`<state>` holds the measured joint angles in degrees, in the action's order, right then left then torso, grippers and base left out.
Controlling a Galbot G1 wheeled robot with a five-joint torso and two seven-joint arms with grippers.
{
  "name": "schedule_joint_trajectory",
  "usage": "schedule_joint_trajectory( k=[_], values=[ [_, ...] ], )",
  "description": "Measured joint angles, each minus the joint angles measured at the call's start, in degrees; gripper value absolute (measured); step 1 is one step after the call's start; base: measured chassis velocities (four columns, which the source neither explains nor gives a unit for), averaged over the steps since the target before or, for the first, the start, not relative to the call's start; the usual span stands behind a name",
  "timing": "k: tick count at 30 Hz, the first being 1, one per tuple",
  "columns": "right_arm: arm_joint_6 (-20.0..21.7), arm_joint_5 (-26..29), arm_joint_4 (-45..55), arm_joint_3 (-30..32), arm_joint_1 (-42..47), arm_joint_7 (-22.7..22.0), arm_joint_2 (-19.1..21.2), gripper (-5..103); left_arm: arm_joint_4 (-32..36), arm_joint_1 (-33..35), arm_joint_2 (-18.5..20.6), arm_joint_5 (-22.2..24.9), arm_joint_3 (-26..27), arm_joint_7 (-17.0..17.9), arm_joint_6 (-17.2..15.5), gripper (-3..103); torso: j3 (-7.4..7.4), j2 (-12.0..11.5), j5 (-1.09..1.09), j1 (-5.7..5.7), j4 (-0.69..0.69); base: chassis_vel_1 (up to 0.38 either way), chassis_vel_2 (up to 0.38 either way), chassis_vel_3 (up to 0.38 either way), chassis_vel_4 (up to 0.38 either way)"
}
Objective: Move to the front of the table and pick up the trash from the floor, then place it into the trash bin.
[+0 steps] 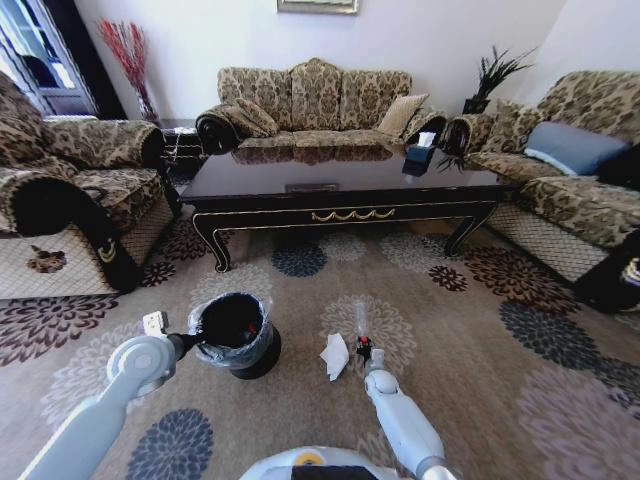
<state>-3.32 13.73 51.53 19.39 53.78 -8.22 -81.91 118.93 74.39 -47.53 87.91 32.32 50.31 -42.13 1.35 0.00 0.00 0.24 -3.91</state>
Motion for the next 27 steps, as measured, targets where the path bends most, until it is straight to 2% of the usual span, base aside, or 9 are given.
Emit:
schedule_joint_trajectory(
  k=[7,15,21,25,27],
  values=[
    [-0.5,-0.2,3.5,0.0,1.7,0.0,0.8,29,0.3,-0.5,-0.2,-0.1,-0.9,0.0,0.1,0,0.0,0.0,0.01,0.0,0.01,0.0,0.0,0.0,0.0],
    [-1.8,-0.7,20.9,0.0,9.6,0.4,3.8,29,-0.3,-6.5,-1.0,-0.4,-7.7,1.5,0.9,0,0.0,0.0,0.01,-0.01,-0.01,0.0,0.0,0.0,0.0],
    [-2.3,-1.2,28.2,0.8,14.0,0.4,4.7,29,-0.6,-8.2,-2.6,-1.7,-10.8,1.8,1.0,0,0.0,0.0,0.01,-0.01,0.0,0.0,0.0,0.0,0.0],
    [-2.6,-3.2,39.9,1.7,20.9,0.5,5.9,29,-1.3,-9.8,-4.3,-2.5,-14.4,2.5,1.2,0,0.0,0.0,0.01,-0.01,-0.01,0.0,0.0,0.0,0.0],
    [-2.6,-3.4,42.1,1.6,21.8,0.5,6.0,29,-1.3,-9.9,-4.5,-2.8,-15.2,2.7,1.3,0,0.0,0.0,0.01,-0.01,-0.02,0.0,0.0,0.0,0.0]
  ],
)
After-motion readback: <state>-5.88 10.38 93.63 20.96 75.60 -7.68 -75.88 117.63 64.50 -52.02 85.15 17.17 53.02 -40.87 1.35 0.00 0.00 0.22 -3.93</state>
